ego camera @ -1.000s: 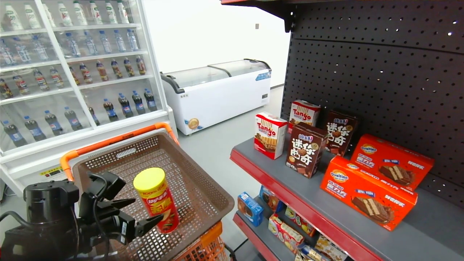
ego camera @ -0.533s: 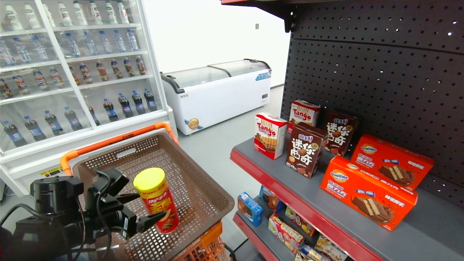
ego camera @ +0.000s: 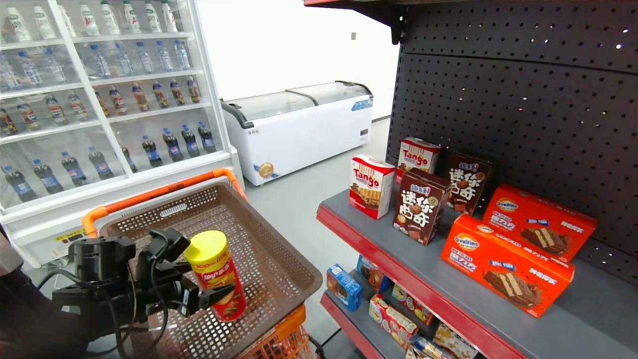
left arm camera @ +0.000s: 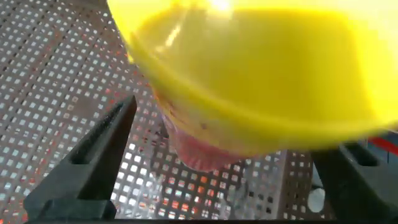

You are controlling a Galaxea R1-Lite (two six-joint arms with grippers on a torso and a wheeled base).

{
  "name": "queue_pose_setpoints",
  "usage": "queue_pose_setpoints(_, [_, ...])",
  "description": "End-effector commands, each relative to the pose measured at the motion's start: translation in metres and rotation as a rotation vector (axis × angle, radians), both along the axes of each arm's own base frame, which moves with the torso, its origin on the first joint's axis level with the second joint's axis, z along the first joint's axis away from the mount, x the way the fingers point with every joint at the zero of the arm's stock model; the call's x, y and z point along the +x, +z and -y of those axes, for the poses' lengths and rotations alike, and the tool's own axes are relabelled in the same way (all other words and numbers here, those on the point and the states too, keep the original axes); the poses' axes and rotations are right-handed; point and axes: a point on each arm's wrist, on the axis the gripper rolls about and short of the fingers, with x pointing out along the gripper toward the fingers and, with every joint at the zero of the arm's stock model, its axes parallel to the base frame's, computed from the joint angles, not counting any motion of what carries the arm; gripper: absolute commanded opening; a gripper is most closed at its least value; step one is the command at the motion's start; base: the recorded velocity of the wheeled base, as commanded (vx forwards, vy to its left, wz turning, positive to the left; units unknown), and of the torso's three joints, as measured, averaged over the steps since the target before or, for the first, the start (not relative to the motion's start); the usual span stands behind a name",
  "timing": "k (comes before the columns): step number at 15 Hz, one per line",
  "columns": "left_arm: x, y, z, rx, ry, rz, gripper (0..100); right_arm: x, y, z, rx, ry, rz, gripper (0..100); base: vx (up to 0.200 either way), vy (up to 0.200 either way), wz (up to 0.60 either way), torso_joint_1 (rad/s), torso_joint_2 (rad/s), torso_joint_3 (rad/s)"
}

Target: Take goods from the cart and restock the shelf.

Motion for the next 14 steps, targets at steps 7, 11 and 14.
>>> queue_pose_setpoints(7, [0.008, -0.012, 0.007, 0.001, -0.021, -0.013, 100, 0.0, 0.0, 0.0, 0.001, 0.001, -0.001, 100, 0.0, 0.0, 0.0, 0.0, 0.0, 0.0])
queue_pose_setpoints(11, [0.017, -0.008, 0.009, 0.002, -0.027, 0.019, 0, 0.0, 0.0, 0.0, 0.001, 0.001, -0.001, 100, 0.0, 0.0, 0.0, 0.0, 0.0, 0.0])
queue_pose_setpoints(14, [0.02, -0.005, 0.009, 0.003, -0.025, 0.03, 0, 0.0, 0.0, 0.0, 0.001, 0.001, -0.001, 100, 0.0, 0.0, 0.0, 0.0, 0.0, 0.0])
